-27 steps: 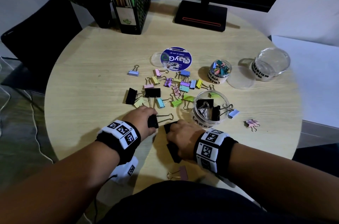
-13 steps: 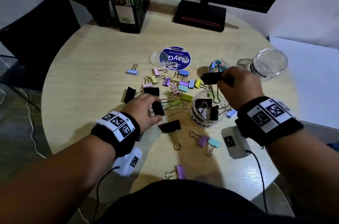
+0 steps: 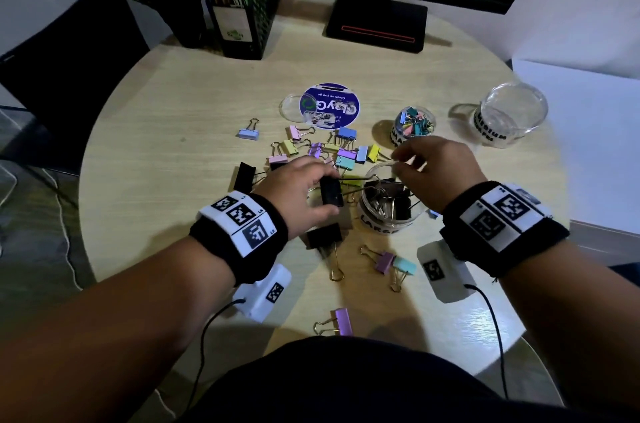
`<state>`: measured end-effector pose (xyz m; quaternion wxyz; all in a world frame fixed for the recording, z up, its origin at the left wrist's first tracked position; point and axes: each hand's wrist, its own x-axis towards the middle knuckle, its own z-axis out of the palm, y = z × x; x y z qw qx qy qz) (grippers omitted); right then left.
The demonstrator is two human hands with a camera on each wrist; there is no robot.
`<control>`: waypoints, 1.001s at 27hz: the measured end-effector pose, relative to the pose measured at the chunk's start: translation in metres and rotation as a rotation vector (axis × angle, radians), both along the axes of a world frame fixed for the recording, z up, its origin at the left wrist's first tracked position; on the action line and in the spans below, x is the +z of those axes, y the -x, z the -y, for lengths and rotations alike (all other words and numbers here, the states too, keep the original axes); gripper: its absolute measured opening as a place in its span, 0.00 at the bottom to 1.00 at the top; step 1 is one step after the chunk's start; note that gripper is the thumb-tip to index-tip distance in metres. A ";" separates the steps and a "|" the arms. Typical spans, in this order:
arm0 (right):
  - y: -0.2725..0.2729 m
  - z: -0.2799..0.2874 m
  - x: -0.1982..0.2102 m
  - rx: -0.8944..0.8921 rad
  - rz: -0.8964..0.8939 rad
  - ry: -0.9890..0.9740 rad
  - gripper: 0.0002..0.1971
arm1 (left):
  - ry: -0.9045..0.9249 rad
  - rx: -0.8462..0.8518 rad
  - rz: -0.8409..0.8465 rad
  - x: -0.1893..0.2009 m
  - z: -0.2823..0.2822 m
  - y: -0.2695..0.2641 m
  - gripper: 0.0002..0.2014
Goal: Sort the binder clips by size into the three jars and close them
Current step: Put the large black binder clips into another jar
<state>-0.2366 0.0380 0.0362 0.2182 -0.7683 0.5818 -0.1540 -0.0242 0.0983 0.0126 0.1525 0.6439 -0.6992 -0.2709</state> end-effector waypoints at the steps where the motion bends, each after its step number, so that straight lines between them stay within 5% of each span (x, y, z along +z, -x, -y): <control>1: -0.004 -0.004 0.004 0.041 0.098 -0.095 0.11 | -0.004 -0.016 0.000 0.003 0.002 0.005 0.26; 5: -0.009 -0.009 0.002 0.152 0.061 -0.236 0.11 | 0.023 -0.076 -0.003 0.012 0.011 0.026 0.27; 9: 0.002 0.005 -0.004 -0.112 0.219 -0.131 0.09 | -0.029 -0.055 0.032 0.009 0.022 0.040 0.41; 12: 0.005 0.012 -0.005 -0.141 0.264 -0.168 0.09 | -0.158 -0.061 0.121 0.000 0.029 0.047 0.40; 21: 0.006 0.014 -0.014 0.124 -0.367 -0.146 0.11 | -0.216 -0.043 0.129 -0.017 0.032 0.049 0.36; 27: -0.007 0.013 -0.014 0.131 -0.491 -0.120 0.12 | -0.174 -0.073 0.116 -0.016 0.031 0.050 0.33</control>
